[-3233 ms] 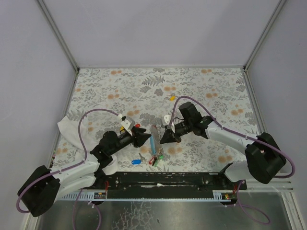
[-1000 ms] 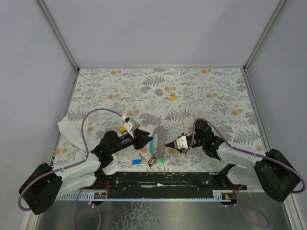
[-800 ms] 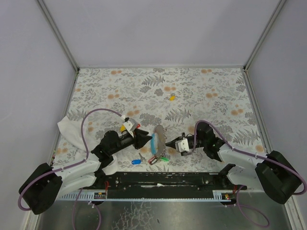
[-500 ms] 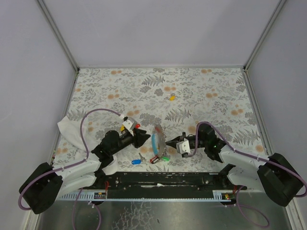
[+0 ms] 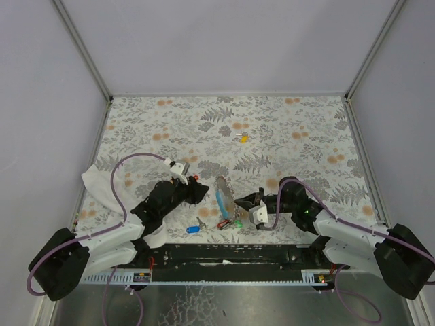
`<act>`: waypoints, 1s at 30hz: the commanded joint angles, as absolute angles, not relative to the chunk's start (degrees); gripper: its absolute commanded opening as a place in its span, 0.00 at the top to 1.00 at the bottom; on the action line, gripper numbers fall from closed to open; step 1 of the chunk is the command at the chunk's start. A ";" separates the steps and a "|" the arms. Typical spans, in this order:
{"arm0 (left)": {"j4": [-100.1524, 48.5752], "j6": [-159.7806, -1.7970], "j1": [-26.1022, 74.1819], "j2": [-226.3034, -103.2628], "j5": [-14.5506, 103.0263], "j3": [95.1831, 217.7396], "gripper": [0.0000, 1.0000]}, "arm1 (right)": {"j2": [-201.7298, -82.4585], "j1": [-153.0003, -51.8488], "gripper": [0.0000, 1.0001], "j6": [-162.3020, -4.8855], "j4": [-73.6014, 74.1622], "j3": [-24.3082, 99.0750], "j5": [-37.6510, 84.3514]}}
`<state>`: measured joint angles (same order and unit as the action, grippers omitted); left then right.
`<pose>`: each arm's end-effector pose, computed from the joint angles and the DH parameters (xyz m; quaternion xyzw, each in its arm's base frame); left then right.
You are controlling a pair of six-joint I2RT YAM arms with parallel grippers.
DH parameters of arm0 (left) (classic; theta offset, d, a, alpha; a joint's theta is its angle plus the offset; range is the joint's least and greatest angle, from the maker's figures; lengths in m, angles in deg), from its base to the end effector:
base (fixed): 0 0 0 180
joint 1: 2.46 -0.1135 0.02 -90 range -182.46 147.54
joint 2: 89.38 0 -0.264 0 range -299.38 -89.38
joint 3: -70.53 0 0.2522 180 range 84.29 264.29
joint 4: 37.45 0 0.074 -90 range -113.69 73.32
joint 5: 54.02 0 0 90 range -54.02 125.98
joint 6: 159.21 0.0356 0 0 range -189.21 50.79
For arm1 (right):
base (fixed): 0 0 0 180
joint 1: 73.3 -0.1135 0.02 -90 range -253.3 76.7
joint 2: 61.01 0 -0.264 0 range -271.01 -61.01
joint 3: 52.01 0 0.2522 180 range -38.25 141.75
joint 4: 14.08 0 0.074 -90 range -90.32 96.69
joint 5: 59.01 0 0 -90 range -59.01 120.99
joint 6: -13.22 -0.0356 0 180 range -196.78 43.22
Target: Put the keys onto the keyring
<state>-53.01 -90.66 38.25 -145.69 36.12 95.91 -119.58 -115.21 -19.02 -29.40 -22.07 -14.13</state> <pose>0.1482 -0.1276 0.1745 0.1338 0.7840 -0.3138 0.5187 0.1321 0.1525 0.1951 -0.7070 0.2853 0.2190 0.6089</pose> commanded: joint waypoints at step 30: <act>-25.96 -100.01 28.65 -169.62 15.99 117.53 0.61 | -113.68 -117.85 1.00 -24.43 -35.99 -26.74 -12.89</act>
<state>-27.94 -98.09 28.98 -168.16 19.77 114.23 -114.77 -117.18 -23.48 -31.06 -26.90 -10.68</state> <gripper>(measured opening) 0.401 0.018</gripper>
